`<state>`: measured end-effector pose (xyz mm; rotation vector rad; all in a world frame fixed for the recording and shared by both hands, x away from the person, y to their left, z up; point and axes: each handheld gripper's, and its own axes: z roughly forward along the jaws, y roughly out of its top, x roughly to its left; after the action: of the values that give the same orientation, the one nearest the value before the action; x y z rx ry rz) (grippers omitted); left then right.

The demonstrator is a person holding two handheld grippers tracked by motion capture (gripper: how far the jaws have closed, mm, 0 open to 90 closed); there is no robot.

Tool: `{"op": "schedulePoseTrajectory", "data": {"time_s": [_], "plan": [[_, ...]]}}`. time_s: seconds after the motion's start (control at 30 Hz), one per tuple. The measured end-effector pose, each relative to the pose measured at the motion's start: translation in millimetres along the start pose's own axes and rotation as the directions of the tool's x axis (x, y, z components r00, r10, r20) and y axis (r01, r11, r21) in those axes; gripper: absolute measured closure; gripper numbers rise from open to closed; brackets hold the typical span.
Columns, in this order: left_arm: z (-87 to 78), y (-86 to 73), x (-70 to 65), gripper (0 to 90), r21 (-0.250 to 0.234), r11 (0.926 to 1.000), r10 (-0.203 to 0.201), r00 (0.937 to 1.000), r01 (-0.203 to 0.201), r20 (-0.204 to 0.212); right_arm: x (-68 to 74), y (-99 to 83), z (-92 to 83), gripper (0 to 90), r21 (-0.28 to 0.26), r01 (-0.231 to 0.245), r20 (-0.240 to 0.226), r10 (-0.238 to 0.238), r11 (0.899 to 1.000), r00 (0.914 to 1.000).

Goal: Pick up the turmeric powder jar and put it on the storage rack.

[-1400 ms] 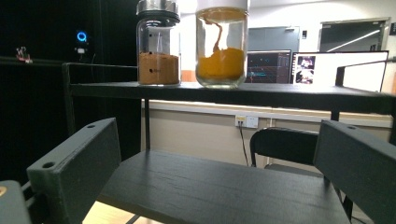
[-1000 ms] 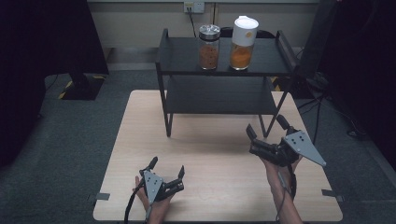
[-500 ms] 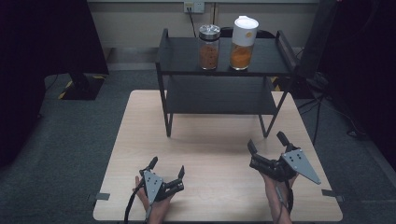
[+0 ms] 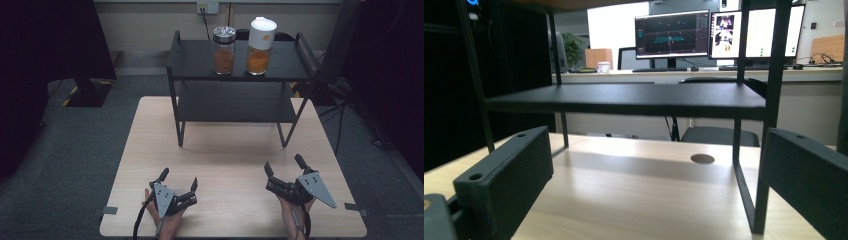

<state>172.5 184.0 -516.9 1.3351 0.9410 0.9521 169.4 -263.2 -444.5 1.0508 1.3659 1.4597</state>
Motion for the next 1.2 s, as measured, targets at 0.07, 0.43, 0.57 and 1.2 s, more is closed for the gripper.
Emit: {"op": "schedulePoseTrajectory", "data": {"time_s": [0.07,0.43,0.57,1.2], "plan": [[0.0,0.0,0.0,0.6,0.000,1.0000,0.000,1.0000,0.000,0.000,0.2,-5.5,-1.5,0.0,-0.001,0.007,0.005,-0.007,1.000,1.0000],[0.0,0.0,0.0,0.5,0.000,1.0000,0.000,1.0000,0.000,0.000,-1.6,-31.2,-7.3,0.0,0.022,0.002,0.039,-0.003,1.000,0.9992],[0.0,0.0,0.0,0.6,0.000,1.0000,0.000,1.0000,0.000,0.000,-2.3,-40.3,-8.4,0.0,0.036,0.012,0.044,-0.013,0.999,0.9989],[0.1,0.0,-0.5,0.6,0.000,1.0000,0.000,1.0000,0.000,-0.003,2.9,-68.0,-14.3,0.0,0.034,0.054,0.075,-0.056,0.998,0.9956]]}}
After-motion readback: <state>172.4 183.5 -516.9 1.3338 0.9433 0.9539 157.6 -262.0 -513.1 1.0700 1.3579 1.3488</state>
